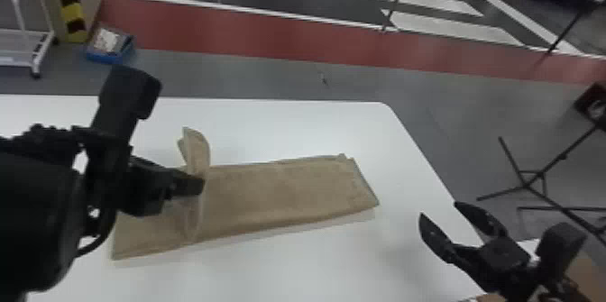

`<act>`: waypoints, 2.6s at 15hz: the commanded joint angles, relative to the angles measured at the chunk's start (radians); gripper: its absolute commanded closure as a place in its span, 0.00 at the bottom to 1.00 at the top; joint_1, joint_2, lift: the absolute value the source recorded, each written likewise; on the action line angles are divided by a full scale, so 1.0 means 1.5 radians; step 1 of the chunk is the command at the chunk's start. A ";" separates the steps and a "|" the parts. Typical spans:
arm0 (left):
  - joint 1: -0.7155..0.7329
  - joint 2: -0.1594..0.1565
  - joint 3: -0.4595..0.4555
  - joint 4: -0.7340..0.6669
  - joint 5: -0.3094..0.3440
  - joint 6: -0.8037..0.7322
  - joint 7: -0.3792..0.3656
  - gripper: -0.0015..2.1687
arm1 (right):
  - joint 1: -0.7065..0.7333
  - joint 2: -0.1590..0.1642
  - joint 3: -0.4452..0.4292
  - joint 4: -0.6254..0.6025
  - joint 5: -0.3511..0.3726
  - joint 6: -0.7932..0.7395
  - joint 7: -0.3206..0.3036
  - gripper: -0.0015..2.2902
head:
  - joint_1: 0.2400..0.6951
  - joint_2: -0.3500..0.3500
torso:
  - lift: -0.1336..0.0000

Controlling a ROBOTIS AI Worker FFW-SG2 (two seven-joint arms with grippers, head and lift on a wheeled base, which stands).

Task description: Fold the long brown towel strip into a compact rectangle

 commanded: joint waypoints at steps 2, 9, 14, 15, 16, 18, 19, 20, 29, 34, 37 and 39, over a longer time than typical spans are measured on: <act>-0.013 -0.002 -0.067 0.063 0.007 0.007 0.055 0.76 | 0.002 0.001 0.001 0.001 0.000 -0.002 0.000 0.06 | 1.00 0.00 | 0.06; 0.043 -0.002 -0.088 0.028 0.067 -0.067 0.072 0.03 | -0.002 0.003 0.013 -0.002 0.000 -0.005 0.000 0.06 | 1.00 0.00 | 0.06; 0.096 -0.002 -0.038 -0.022 0.077 -0.090 0.083 0.03 | -0.005 0.005 0.058 -0.033 0.011 0.022 -0.002 0.06 | 1.00 0.00 | 0.06; 0.119 -0.002 -0.006 -0.032 0.080 -0.119 0.083 0.03 | -0.007 0.006 0.083 -0.044 0.022 0.030 -0.003 0.06 | 1.00 0.00 | 0.06; 0.148 -0.002 0.041 -0.037 0.094 -0.157 0.083 0.03 | -0.013 0.006 0.110 -0.055 0.035 0.053 -0.004 0.06 | 1.00 0.00 | 0.06; 0.204 -0.002 0.136 -0.049 0.139 -0.260 0.092 0.03 | -0.038 0.010 0.167 -0.068 0.063 0.106 -0.009 0.06 | 1.00 0.00 | 0.06; 0.231 0.000 0.180 -0.053 0.163 -0.315 0.100 0.03 | -0.054 0.011 0.196 -0.066 0.078 0.130 -0.013 0.06 | 1.00 0.00 | 0.06; 0.262 0.012 0.224 -0.053 0.191 -0.374 0.103 0.03 | -0.074 0.011 0.232 -0.062 0.092 0.159 -0.018 0.06 | 1.00 0.00 | 0.06; 0.378 0.033 0.364 -0.032 0.293 -0.483 0.073 0.04 | -0.179 0.048 0.426 -0.050 0.138 0.364 -0.095 0.06 | 1.00 0.54 | 0.06; 0.397 0.033 0.378 -0.022 0.324 -0.540 0.080 0.04 | -0.218 0.052 0.467 -0.024 0.162 0.458 -0.126 0.06 | 1.00 0.61 | 0.06; 0.430 0.031 0.389 0.025 0.368 -0.843 0.149 0.04 | -0.223 0.052 0.477 -0.018 0.163 0.464 -0.133 0.06 | 1.00 0.65 | 0.06; 0.434 0.032 0.388 0.066 0.388 -0.947 0.199 0.04 | -0.226 0.052 0.482 -0.016 0.166 0.466 -0.134 0.06 | 1.00 0.69 | 0.06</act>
